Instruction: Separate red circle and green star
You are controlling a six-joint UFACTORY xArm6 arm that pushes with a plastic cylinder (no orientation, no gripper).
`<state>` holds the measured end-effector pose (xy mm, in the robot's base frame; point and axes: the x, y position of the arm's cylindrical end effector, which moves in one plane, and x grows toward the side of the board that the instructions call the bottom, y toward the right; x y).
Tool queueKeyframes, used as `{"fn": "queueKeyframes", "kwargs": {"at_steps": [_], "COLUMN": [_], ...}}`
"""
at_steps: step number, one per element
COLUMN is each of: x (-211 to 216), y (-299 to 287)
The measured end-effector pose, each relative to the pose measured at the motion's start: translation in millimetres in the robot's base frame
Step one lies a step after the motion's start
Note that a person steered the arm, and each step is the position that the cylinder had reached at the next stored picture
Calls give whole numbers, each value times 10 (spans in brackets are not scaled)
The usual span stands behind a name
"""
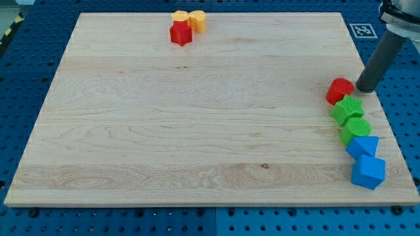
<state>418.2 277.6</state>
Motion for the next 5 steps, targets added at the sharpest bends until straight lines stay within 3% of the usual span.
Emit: {"fn": "queueKeyframes", "kwargs": {"at_steps": [2,5], "x": [208,228], "y": [-144,-928]}}
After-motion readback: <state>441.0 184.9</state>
